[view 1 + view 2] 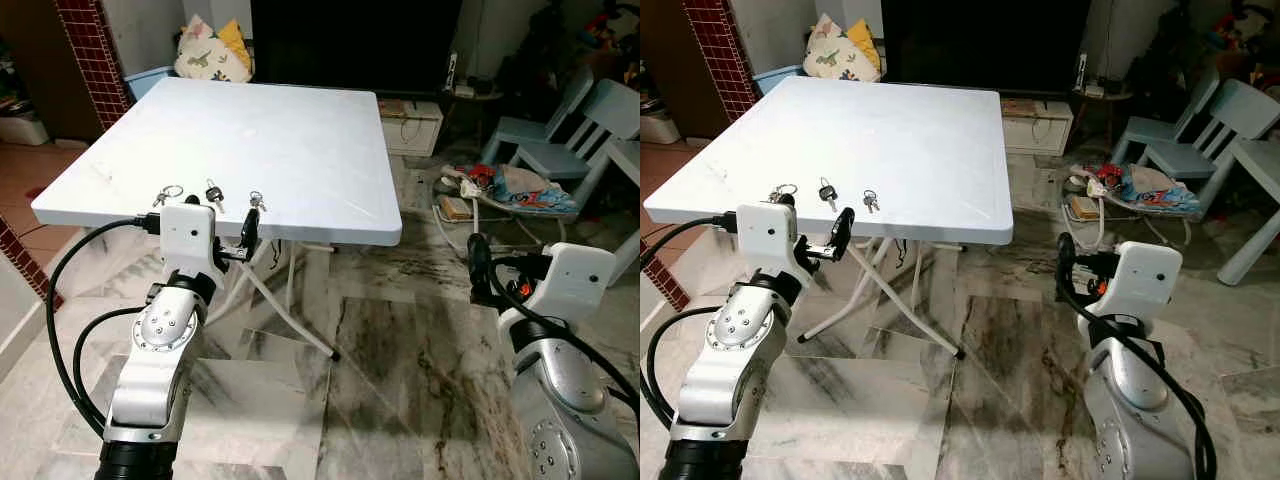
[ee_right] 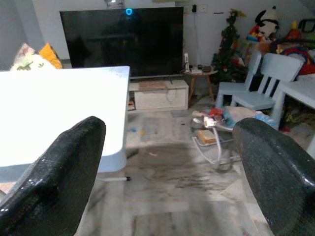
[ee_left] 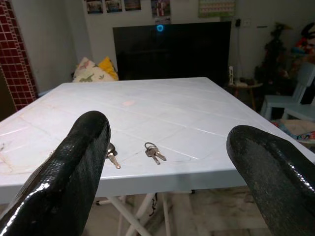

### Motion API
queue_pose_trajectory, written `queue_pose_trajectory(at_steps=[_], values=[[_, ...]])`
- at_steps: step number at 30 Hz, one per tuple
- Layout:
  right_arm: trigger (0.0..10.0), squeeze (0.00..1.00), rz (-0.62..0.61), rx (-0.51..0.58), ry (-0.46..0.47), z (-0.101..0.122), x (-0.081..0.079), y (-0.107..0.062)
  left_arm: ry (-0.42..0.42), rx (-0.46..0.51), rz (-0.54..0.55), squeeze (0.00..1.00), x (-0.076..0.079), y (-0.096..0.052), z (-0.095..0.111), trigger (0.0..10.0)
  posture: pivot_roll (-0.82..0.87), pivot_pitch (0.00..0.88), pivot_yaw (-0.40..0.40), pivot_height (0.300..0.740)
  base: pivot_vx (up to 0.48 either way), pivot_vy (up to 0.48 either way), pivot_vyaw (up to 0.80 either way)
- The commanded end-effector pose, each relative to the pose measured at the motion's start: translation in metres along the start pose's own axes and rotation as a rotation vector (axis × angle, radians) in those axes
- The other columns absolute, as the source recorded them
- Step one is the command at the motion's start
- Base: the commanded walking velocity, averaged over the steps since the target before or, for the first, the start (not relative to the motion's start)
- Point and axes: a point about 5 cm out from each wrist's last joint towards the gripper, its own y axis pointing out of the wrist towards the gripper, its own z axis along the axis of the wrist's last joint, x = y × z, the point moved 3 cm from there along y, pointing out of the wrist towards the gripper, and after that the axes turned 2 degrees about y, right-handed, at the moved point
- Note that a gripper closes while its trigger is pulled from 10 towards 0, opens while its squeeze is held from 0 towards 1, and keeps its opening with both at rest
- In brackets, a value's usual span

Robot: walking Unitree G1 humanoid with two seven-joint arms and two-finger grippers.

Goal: Hang keys on a hook

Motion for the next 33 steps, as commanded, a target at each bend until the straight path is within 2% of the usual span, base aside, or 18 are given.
queue_pose_trajectory(at_steps=[1,2,3,4,9,33], values=[[10.0,0.0,-0.036,-0.04,-0.071,-0.006,0.001,0.001,0.011,0.0,0.003,0.0,0.0,0.0,0.0,10.0,0.01,0.0,-0.036,0.74,0.0,0.0,0.0],[10.0,0.0,-0.044,-0.051,-0.082,-0.007,0.001,0.001,0.011,0.0,0.003,0.0,0.0,0.0,0.0,10.0,0.01,0.0,-0.036,0.74,0.0,0.0,0.0],[10.0,0.0,0.01,-0.058,-0.038,-0.007,-0.004,0.0,0.012,0.0,0.003,0.0,0.001,0.0,0.0,10.0,0.01,0.0,-0.036,0.74,0.0,0.0,0.0],[10.0,0.0,0.039,-0.047,-0.031,-0.005,-0.006,0.0,0.013,-0.001,0.002,0.0,0.001,0.0,0.0,10.0,0.01,0.0,-0.036,0.74,0.0,0.0,0.0],[10.0,0.0,0.049,-0.004,0.006,0.001,-0.003,-0.001,0.018,0.001,0.001,0.0,0.001,0.001,0.001,10.0,0.02,0.0,-0.032,0.74,0.0,0.0,0.0],[10.0,0.0,0.072,0.016,-0.018,0.007,-0.007,0.008,0.001,-0.004,0.002,0.0,0.005,0.007,0.002,10.0,0.03,0.0,-0.04,0.74,0.0,0.0,0.77]])
